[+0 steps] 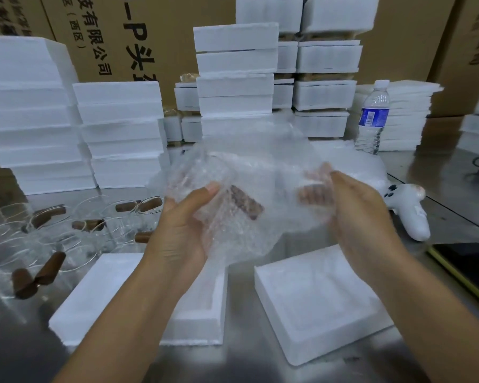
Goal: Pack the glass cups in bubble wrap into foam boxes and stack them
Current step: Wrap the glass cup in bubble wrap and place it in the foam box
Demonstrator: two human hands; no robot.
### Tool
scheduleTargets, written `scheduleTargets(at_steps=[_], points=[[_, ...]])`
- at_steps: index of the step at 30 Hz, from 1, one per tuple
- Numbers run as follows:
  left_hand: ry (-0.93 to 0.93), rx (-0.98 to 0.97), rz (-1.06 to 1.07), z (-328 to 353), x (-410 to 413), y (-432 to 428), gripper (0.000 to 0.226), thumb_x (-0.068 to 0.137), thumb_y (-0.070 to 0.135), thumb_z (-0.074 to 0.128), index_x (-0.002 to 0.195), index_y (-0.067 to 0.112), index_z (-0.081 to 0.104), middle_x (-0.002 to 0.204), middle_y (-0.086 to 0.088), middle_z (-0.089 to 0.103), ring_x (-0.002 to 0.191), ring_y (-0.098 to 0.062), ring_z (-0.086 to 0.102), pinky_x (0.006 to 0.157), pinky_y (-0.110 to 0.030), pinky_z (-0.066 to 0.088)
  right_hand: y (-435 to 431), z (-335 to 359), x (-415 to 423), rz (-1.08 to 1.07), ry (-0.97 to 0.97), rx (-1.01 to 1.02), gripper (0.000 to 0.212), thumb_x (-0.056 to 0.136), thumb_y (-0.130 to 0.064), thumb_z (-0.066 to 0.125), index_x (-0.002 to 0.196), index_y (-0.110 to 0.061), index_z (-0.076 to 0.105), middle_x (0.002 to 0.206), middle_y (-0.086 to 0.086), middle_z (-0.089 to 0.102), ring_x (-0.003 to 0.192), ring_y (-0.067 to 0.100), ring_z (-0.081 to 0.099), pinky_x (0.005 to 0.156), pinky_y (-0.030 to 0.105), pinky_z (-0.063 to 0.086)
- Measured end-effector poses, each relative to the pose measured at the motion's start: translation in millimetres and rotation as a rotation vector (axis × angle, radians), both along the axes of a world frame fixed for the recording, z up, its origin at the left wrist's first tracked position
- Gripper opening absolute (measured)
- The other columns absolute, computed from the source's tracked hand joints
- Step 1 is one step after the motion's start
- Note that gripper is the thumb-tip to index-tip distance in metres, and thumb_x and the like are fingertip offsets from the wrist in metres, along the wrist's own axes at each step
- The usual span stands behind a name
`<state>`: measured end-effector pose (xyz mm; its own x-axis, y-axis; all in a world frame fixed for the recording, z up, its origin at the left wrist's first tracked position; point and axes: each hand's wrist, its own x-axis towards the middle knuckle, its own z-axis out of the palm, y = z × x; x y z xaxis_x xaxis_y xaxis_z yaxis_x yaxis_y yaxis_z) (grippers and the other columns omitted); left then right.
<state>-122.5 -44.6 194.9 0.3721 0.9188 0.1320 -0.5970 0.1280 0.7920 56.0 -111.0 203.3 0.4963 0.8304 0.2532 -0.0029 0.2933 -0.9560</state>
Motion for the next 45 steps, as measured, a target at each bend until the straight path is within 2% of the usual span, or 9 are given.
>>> scheduleTargets(at_steps=[3,6,13,17,24,30,36,40,45], points=[[-0.134,-0.039,-0.017,0,-2,4,0.020,0.067,0.010,0.065,0.080,0.024,0.073,0.096,-0.001,0.071,0.092,-0.020,0.067,0.081,-0.036,0.057,2,4,6,-0.062,0.126,-0.050,0.056,0.068,-0.068,0.049,0.100,-0.023,0.059,0.113,-0.001,0.066,0.097,0.013,0.066,0.082,0.029,0.047],[-0.267,-0.081,-0.062,-2,-1,6,0.037,0.064,0.007,0.073,0.099,0.018,0.069,0.109,-0.006,0.069,0.109,-0.024,0.064,0.101,-0.043,0.046,0,-2,-2,0.286,0.064,-0.180,0.078,0.048,-0.073,0.053,0.108,-0.023,0.053,0.121,0.000,0.062,0.104,0.016,0.065,0.094,0.035,0.045],[-0.201,-0.025,-0.152,-5,3,2,0.079,0.041,0.007,0.092,0.115,0.013,0.066,0.122,-0.015,0.065,0.117,-0.030,0.059,0.109,-0.050,0.037,3,-8,-3,0.251,0.015,-0.119,0.007,0.081,-0.022,0.065,0.077,-0.017,0.067,0.076,-0.003,0.071,0.076,0.012,0.067,0.084,0.032,0.049],[-0.073,-0.045,-0.194,-7,9,-2,0.067,0.067,0.005,0.069,0.131,0.009,0.054,0.123,-0.012,0.065,0.113,-0.025,0.063,0.099,-0.042,0.047,2,-3,3,0.187,0.179,0.008,0.022,0.086,-0.011,0.059,0.067,-0.017,0.067,0.062,-0.006,0.066,0.058,0.006,0.063,0.059,0.020,0.053],[0.252,0.192,-0.140,-12,8,-5,0.099,0.038,0.025,0.094,0.127,0.029,0.051,0.114,0.003,0.070,0.106,-0.019,0.066,0.080,-0.031,0.055,3,-4,3,0.209,0.254,0.090,0.022,0.088,-0.008,0.054,0.073,-0.013,0.070,0.066,0.000,0.069,0.060,0.010,0.066,0.058,0.019,0.054],[0.605,0.534,-0.036,-9,6,-13,0.076,0.046,0.044,0.087,0.111,0.057,0.049,0.100,0.022,0.067,0.092,-0.003,0.068,0.069,-0.015,0.053,4,-5,2,0.214,0.201,0.093,0.017,0.085,-0.013,0.059,0.075,-0.013,0.072,0.077,0.006,0.071,0.070,0.017,0.067,0.061,0.023,0.056],[0.824,0.720,0.052,-11,11,-21,0.057,0.054,0.050,0.083,0.102,0.046,0.053,0.104,0.017,0.064,0.098,-0.007,0.062,0.081,-0.034,0.054,-6,-3,-14,0.090,-0.160,0.161,0.043,0.081,0.010,0.054,0.054,-0.023,0.061,0.044,-0.010,0.055,0.039,0.001,0.049,0.039,0.012,0.038],[0.715,0.701,0.078,-11,12,-19,0.049,0.053,0.040,0.083,0.091,0.024,0.057,0.089,0.006,0.068,0.081,-0.012,0.067,0.068,-0.026,0.055,-8,-6,-23,0.127,-0.476,0.285,0.025,0.081,-0.006,0.052,0.085,-0.029,0.060,0.075,-0.025,0.067,0.075,-0.009,0.063,0.061,0.006,0.045],[0.673,0.719,0.132,-11,14,-17,0.047,0.060,0.024,0.084,0.097,0.008,0.059,0.082,0.004,0.067,0.074,-0.013,0.064,0.064,-0.024,0.051,-10,-13,-26,0.096,-0.823,0.253,0.013,0.084,-0.033,0.052,0.093,-0.043,0.053,0.095,-0.015,0.060,0.097,0.014,0.057,0.084,0.042,0.047]])
